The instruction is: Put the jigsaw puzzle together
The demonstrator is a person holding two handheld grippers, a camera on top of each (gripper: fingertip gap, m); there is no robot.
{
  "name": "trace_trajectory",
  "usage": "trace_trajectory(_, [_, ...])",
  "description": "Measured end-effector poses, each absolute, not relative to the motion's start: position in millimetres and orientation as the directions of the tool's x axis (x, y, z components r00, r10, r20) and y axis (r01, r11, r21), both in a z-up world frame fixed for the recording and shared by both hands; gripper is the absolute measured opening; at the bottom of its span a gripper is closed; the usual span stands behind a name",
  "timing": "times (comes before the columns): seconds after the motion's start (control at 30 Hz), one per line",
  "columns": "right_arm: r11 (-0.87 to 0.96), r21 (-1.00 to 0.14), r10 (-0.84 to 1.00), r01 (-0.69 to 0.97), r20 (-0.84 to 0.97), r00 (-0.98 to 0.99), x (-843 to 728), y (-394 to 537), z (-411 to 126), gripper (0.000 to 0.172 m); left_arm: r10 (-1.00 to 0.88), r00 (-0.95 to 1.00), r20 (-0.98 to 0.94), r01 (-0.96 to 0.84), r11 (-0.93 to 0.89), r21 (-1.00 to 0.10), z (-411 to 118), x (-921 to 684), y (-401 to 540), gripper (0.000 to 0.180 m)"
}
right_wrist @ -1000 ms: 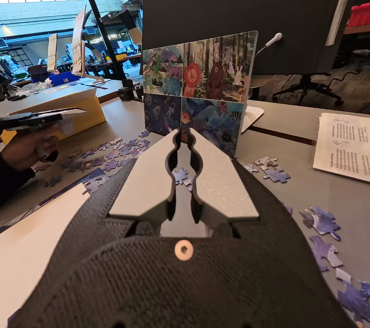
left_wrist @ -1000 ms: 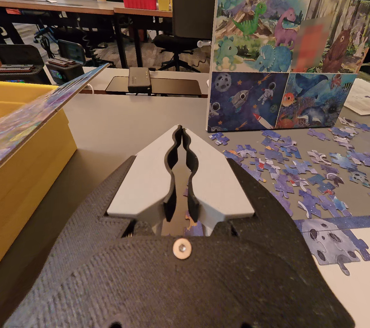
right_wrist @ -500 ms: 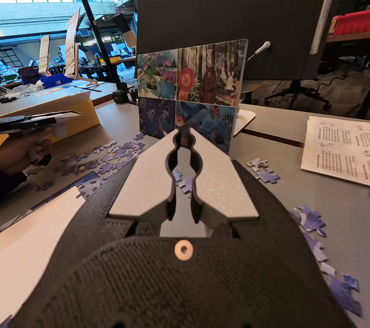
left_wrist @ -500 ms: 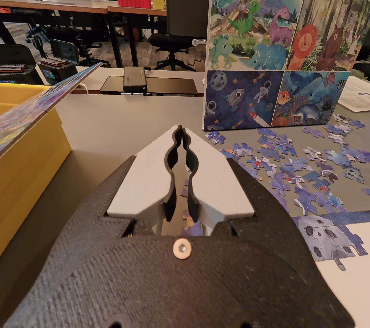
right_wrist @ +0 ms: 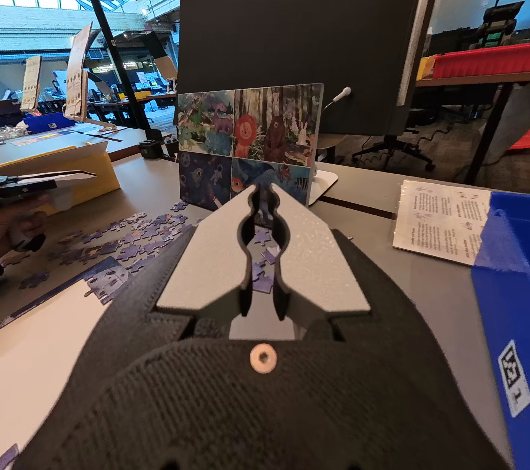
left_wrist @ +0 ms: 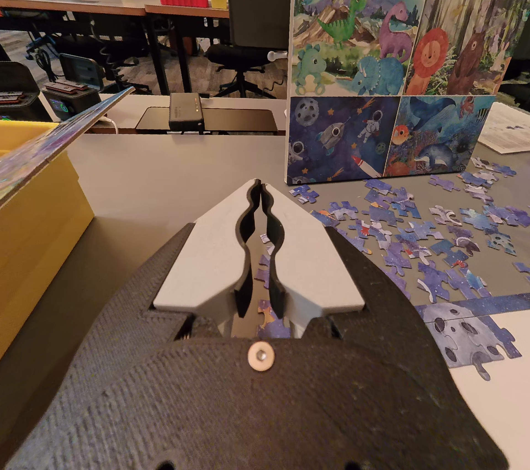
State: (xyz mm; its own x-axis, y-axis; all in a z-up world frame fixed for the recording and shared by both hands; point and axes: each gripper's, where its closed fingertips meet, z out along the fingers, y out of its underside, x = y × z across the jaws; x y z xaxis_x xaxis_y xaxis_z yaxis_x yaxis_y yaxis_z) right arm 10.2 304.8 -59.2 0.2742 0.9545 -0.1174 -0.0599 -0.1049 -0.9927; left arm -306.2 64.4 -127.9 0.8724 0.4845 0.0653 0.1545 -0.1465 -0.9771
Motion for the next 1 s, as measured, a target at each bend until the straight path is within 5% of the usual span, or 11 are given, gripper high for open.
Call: trace_trajectory(1.0, [-0.061, -0.991, 0.936, -0.121, -0.099, 0.337, 30.8, 316.3, -40.4, 0.002, 0.467, 0.882, 0.063, 0.158, -0.167, -0.973, -131.8, -303.0, 67.8, 0.0])
